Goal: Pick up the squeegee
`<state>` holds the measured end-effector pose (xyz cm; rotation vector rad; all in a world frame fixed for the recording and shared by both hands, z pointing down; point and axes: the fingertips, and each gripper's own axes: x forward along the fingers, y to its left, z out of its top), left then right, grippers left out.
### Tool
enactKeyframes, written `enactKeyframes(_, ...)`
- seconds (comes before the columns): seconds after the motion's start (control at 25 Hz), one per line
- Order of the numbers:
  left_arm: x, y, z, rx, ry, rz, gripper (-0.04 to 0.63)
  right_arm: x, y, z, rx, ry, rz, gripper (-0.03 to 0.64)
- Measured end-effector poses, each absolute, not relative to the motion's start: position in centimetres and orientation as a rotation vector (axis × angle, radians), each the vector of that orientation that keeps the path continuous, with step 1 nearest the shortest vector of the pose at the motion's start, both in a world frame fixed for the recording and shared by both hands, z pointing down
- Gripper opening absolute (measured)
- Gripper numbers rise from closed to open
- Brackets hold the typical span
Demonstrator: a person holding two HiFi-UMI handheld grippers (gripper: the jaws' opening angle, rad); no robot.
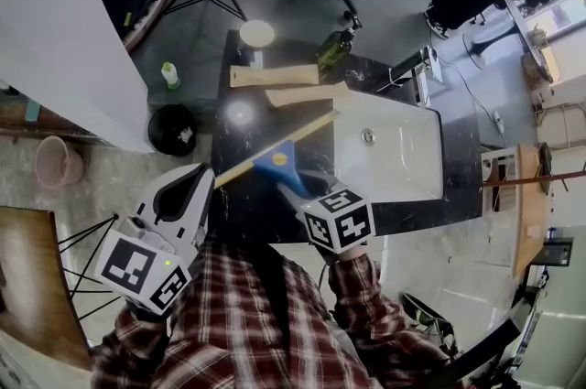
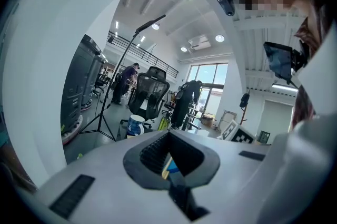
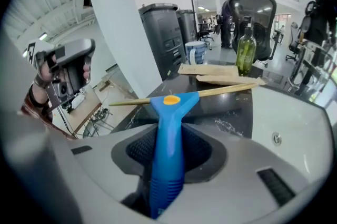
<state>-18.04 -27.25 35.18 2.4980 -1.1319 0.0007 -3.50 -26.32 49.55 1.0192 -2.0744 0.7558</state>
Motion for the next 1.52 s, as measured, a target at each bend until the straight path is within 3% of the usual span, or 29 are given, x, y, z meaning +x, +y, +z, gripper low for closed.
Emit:
enactKeyframes(0.72, -12.1, -26.9, 32.1, 2.632, -0.935, -0.017, 0.008, 1.4, -29.2, 31.0, 1.61, -2.587, 0.622, 0.138)
enactKeyframes(1.52, -10.7, -27.4, 31.2, 2.651, -0.978, -0.016, 0.008, 1.8, -29.4, 29.7, 1.533, -2.674, 0.557, 0.138)
